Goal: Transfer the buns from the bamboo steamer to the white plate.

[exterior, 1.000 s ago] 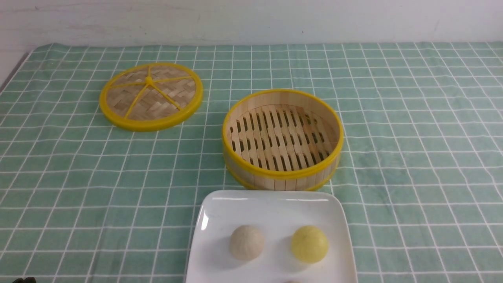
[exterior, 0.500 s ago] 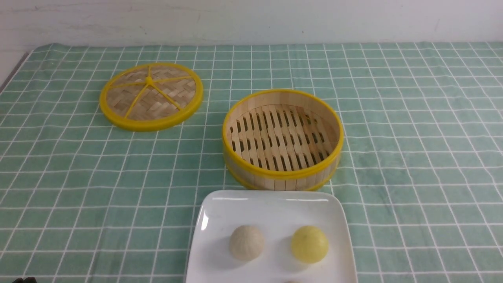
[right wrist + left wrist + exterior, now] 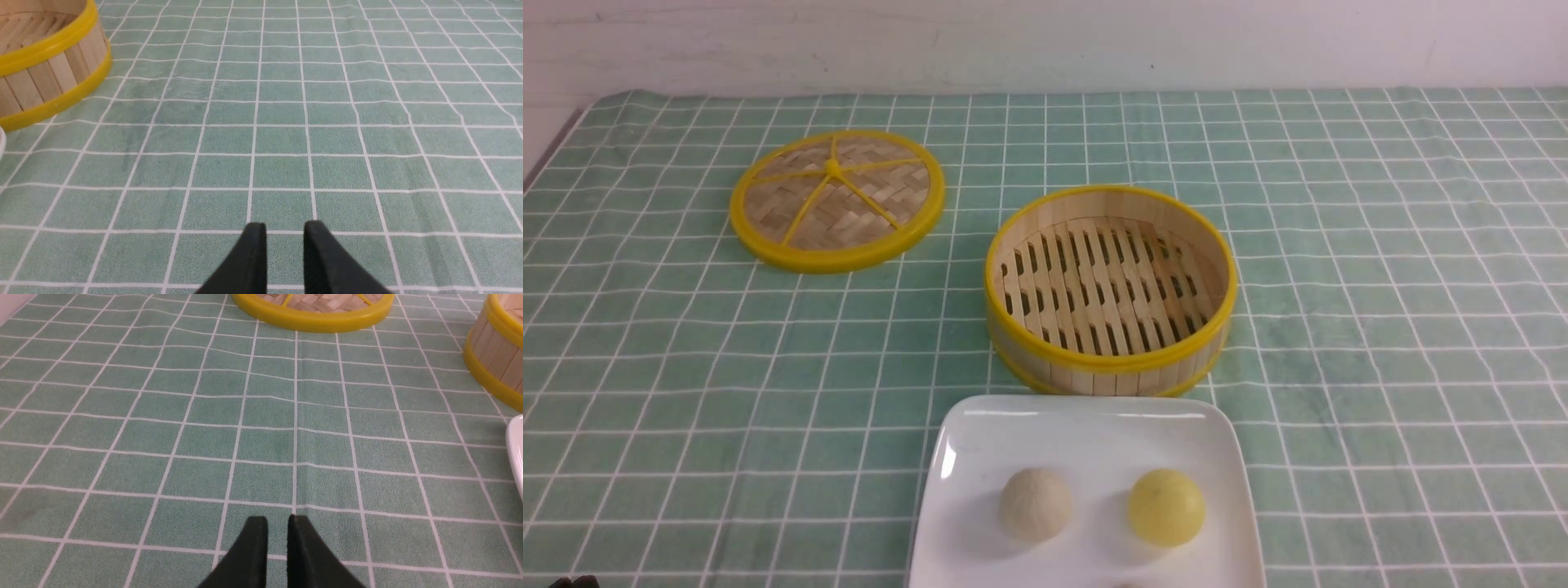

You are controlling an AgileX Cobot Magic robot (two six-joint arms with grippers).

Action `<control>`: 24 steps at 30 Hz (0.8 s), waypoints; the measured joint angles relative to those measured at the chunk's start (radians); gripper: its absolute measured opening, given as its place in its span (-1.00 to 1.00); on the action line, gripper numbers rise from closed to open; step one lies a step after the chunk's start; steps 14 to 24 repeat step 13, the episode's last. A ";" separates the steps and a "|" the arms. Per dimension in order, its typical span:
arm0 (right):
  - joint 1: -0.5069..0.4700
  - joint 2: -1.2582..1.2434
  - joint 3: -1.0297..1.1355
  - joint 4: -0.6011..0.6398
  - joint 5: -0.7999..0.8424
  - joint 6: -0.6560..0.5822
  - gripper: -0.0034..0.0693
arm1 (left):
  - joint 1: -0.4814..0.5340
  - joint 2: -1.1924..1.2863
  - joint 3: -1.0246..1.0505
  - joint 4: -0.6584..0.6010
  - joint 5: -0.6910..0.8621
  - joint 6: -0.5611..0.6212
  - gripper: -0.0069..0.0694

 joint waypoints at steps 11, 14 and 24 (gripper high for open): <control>0.000 0.000 0.000 0.000 0.000 0.000 -0.42 | 0.000 0.000 0.000 0.002 0.000 0.000 -0.52; 0.000 0.000 0.000 0.000 0.000 0.000 -0.42 | 0.000 0.000 0.000 0.002 0.000 0.000 -0.52; 0.000 0.000 0.000 0.000 0.000 0.000 -0.42 | 0.000 0.000 0.000 0.002 0.000 0.000 -0.52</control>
